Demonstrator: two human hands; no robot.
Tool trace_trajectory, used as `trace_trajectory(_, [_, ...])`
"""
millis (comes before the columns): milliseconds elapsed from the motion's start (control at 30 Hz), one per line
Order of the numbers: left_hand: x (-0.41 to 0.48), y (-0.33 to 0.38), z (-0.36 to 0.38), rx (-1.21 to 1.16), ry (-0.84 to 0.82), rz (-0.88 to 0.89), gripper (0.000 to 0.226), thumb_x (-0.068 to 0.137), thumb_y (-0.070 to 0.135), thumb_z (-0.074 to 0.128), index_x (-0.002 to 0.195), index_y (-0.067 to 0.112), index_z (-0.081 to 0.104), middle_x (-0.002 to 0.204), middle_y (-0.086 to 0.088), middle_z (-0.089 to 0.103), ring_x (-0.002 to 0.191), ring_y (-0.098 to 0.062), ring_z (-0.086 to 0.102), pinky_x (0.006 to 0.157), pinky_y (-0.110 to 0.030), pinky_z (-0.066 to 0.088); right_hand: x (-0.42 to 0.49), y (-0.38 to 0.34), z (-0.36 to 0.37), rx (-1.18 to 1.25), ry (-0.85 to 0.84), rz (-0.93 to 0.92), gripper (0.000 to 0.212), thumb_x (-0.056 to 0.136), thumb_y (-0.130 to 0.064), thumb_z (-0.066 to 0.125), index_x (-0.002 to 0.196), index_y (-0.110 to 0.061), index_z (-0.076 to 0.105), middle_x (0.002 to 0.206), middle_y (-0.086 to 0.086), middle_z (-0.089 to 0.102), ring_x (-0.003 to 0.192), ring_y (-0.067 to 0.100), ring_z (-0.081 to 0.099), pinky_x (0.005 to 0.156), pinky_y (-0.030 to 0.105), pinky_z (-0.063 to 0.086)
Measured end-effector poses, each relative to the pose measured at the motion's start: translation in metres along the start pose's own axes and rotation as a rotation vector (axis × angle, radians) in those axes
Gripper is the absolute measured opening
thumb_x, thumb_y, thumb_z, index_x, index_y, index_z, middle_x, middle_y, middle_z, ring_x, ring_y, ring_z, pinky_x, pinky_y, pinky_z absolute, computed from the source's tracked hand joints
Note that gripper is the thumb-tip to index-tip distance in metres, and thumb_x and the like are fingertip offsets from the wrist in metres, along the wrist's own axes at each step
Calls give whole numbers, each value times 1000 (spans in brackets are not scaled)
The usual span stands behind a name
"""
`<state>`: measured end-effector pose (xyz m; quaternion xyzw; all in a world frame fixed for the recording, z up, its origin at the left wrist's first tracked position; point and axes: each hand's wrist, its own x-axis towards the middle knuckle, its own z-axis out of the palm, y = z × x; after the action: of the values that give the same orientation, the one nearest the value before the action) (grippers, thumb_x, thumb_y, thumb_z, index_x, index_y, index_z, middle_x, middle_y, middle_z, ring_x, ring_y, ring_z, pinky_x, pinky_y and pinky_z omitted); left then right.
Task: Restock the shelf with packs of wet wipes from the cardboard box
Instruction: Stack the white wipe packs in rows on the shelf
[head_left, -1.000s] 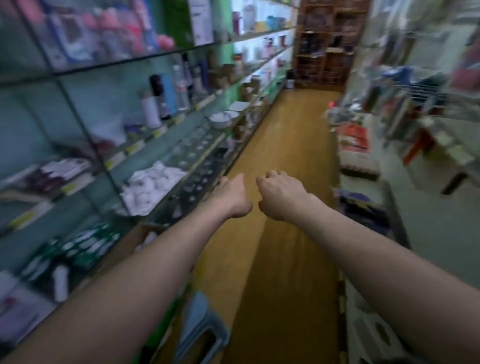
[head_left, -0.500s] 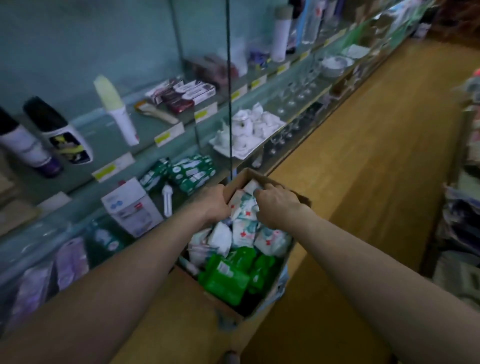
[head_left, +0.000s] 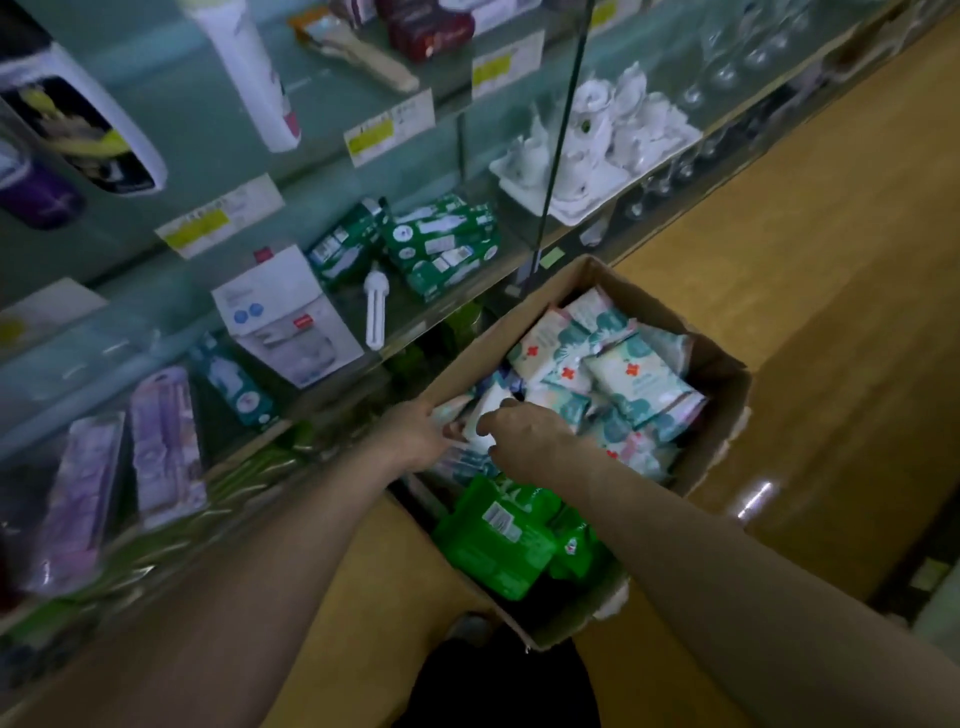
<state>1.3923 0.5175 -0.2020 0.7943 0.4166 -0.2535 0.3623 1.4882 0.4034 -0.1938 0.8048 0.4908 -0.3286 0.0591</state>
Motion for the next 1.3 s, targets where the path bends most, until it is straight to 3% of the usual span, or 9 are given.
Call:
trace_trajectory(233, [20, -16, 25, 136, 24, 72, 29, 80, 25, 62, 108, 19, 65, 119, -6, 58, 106, -31, 58, 87, -39, 51, 30, -19, 27, 34, -56, -76, 50, 94, -35, 52, 136, -10, 42, 127, 14, 52, 116, 28, 52, 91, 35, 43])
trace_trajectory(400, [27, -28, 45, 330, 62, 50, 64, 88, 30, 62, 143, 25, 31, 152, -9, 17, 127, -35, 41, 99, -48, 43, 42, -24, 37, 60, -68, -13, 57, 95, -33, 52, 143, -10, 31, 136, 14, 43, 124, 30, 45, 97, 38, 41])
trace_trajectory(500, [29, -29, 48, 337, 45, 45, 70, 90, 33, 60, 147, 26, 20, 151, -10, 24, 127, -34, 43, 97, -46, 44, 48, -28, 49, 114, -110, 46, 62, 96, -23, 53, 147, -12, 22, 140, 13, 34, 127, 30, 42, 96, 41, 43])
trace_trajectory(633, [35, -37, 45, 48, 15, 31, 57, 89, 29, 60, 140, 23, 36, 134, -4, 52, 114, -28, 55, 94, -36, 47, 53, -23, 62, 268, -40, 81, 53, 93, -25, 55, 142, -14, 37, 136, 12, 48, 122, 30, 51, 97, 36, 44])
trace_trajectory(733, [37, -30, 37, -268, 16, 50, 14, 88, 6, 61, 99, 13, 55, 86, -4, 56, 90, -20, 54, 67, -24, 42, 50, -6, 52, 446, -14, 83, 40, 86, -24, 62, 124, -14, 56, 113, 8, 62, 106, 26, 59, 77, 29, 44])
trace_trajectory(867, [32, -16, 30, -633, -43, -88, 21, 82, 19, 73, 100, 23, 63, 93, -2, 65, 83, -17, 60, 38, -23, 49, 38, 24, 35, 926, -3, 204, 43, 80, -11, 73, 121, -9, 59, 104, 7, 62, 93, 20, 58, 76, 27, 47])
trace_trajectory(1000, [30, -1, 25, -813, -130, -84, 22, 83, 27, 71, 104, 23, 65, 105, -5, 70, 97, -23, 65, 67, -33, 51, 19, 44, 20, 1491, 139, 315, 47, 80, -7, 74, 122, -11, 53, 116, 11, 64, 94, 23, 65, 70, 29, 53])
trace_trajectory(1100, [17, 29, 18, -1054, -224, -42, 26, 90, 25, 62, 113, 14, 63, 104, -10, 70, 69, -16, 71, 54, -27, 56, 1, 47, 2, 1728, 253, 342, 46, 84, -14, 73, 124, -11, 51, 109, 12, 67, 76, 17, 67, 56, 26, 55])
trace_trajectory(1300, [-20, 92, 11, -1143, -250, 2, 40, 90, 36, 62, 125, 15, 61, 104, -11, 73, 87, -25, 71, 68, -40, 59, -56, 50, -37, 1531, 502, 482, 46, 86, -33, 68, 125, -17, 50, 104, 7, 64, 77, 15, 65, 69, 29, 57])
